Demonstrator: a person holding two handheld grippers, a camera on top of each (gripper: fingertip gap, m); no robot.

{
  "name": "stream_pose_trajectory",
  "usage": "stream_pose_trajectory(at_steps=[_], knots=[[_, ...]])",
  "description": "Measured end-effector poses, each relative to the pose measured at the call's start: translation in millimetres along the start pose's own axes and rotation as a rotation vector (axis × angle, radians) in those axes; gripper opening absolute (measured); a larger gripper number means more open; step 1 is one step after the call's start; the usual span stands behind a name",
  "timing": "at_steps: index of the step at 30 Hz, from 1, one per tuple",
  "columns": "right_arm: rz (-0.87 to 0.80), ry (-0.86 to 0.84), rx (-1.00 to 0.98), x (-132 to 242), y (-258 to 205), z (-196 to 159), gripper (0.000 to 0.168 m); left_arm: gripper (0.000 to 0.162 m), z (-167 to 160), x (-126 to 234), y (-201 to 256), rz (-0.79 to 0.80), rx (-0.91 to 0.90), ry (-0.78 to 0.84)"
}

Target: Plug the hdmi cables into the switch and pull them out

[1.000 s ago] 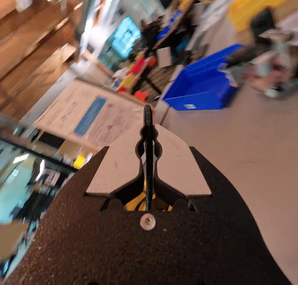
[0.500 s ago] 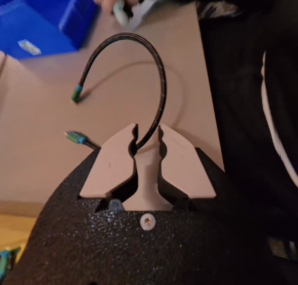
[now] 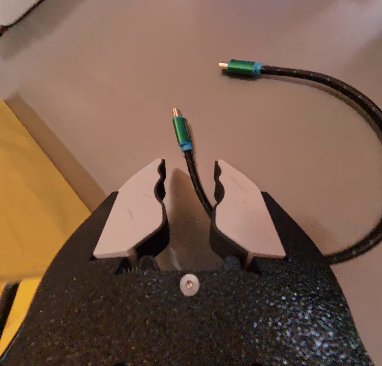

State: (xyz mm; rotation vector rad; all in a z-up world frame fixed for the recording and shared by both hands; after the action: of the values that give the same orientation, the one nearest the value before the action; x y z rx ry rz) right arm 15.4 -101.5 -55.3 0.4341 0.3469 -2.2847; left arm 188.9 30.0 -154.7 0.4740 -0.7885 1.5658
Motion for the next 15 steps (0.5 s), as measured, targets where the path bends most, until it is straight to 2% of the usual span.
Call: stream_pose_trajectory(at_steps=[8, 10, 15], knots=[[0.004, 0.003, 0.001, 0, 0, 1, 0.086, 0.043, 11, -29, -4, -0.046, 0.113, -0.057], [0.005, -0.001, 0.001, 0, 1, 1, 0.086, 0.031, 11, -29, -1, -0.087, 0.138, -0.063], [0.018, 0.004, -0.004, 0, -1, 2, 0.086, 0.030, 2, -19, -1, -0.106, 0.145, -0.118]])
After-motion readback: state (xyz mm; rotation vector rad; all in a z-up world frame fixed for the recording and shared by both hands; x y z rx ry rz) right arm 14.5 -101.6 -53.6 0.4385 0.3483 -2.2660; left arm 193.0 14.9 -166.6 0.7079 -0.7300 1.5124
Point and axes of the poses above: each gripper's, where its closed fingertips meet, x back along the fingers, z out of its top, y = z × x across the jaws, the point moved 4 cm from there along x, back along the fingers, and after that the axes turned 5 degrees about -x, right-handed, at the moved point
